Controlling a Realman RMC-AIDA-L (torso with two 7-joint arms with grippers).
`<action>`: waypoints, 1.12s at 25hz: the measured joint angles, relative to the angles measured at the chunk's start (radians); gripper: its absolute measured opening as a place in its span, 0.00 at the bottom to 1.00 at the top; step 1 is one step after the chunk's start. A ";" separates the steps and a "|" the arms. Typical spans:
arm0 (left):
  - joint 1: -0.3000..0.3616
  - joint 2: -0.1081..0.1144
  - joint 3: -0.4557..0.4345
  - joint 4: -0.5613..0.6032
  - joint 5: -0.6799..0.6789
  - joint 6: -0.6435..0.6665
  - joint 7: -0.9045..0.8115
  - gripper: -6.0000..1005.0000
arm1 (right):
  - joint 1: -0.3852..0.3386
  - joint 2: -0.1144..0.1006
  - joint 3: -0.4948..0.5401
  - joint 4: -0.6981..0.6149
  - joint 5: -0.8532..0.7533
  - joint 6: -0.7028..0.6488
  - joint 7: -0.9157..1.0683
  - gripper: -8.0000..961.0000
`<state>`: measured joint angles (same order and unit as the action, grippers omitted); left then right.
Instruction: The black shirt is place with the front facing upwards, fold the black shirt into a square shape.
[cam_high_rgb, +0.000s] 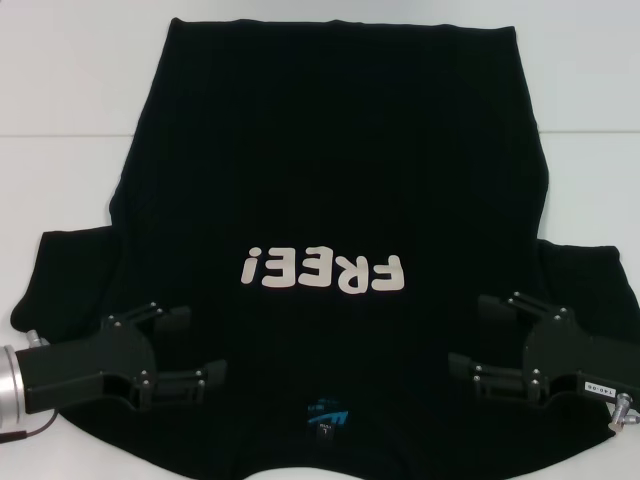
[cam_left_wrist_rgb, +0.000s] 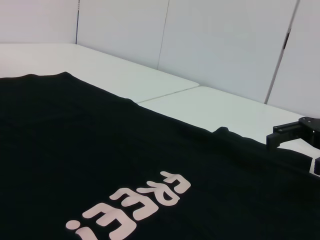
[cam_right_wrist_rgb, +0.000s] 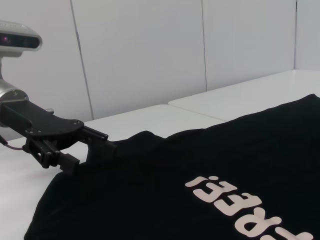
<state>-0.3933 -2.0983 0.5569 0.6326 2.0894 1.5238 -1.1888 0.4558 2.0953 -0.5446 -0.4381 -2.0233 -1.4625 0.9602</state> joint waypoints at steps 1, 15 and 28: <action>0.000 0.000 0.000 0.000 0.000 0.000 0.000 0.94 | 0.000 0.000 0.000 0.000 0.000 0.001 0.000 0.98; -0.011 0.009 -0.109 0.011 -0.003 0.020 -0.221 0.94 | 0.004 -0.001 0.000 -0.001 0.002 0.001 0.008 0.98; -0.009 0.185 -0.170 0.015 0.058 0.002 -1.240 0.93 | 0.004 -0.003 0.001 -0.001 0.004 -0.005 0.045 0.98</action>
<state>-0.4024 -1.9133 0.3867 0.6477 2.1472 1.5261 -2.4289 0.4603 2.0924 -0.5436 -0.4396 -2.0188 -1.4676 1.0049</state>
